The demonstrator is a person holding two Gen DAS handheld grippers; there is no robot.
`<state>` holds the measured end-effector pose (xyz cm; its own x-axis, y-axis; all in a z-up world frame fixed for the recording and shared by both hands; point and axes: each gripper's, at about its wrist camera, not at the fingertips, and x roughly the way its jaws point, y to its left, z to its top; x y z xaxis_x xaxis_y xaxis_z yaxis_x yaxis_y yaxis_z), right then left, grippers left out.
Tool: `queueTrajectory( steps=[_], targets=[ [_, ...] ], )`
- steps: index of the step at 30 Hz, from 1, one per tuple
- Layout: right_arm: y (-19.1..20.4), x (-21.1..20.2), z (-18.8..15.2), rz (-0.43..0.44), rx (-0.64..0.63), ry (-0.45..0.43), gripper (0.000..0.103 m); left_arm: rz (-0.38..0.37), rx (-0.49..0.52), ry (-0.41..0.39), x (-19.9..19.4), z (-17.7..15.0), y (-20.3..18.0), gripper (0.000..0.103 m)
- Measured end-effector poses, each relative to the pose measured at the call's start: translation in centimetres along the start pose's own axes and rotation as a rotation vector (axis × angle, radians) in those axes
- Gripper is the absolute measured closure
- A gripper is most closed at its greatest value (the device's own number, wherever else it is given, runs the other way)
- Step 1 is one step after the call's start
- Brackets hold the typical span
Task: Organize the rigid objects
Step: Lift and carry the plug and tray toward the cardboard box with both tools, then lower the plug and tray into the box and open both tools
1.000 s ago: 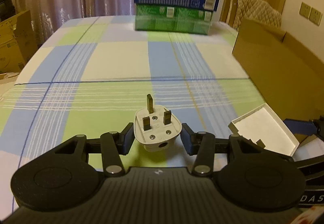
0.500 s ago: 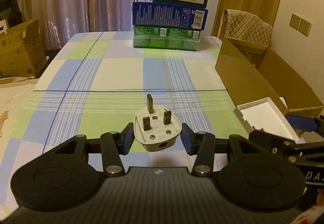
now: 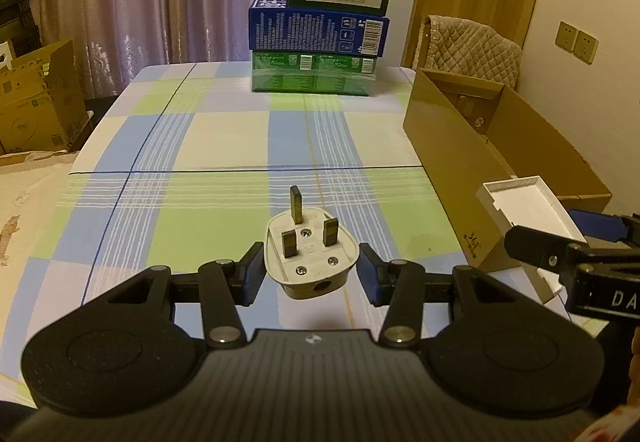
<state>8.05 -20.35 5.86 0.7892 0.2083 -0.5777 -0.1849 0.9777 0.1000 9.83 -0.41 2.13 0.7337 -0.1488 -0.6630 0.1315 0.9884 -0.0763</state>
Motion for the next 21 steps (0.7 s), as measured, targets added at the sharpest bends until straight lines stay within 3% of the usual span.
queueTrajectory(
  steps=[21],
  targets=[
    [-1.5, -1.1, 0.3, -0.029, 0.015, -0.004, 0.019, -0.04, 0.015, -0.004, -0.7, 0.4, -1.5, 0.06]
  ],
)
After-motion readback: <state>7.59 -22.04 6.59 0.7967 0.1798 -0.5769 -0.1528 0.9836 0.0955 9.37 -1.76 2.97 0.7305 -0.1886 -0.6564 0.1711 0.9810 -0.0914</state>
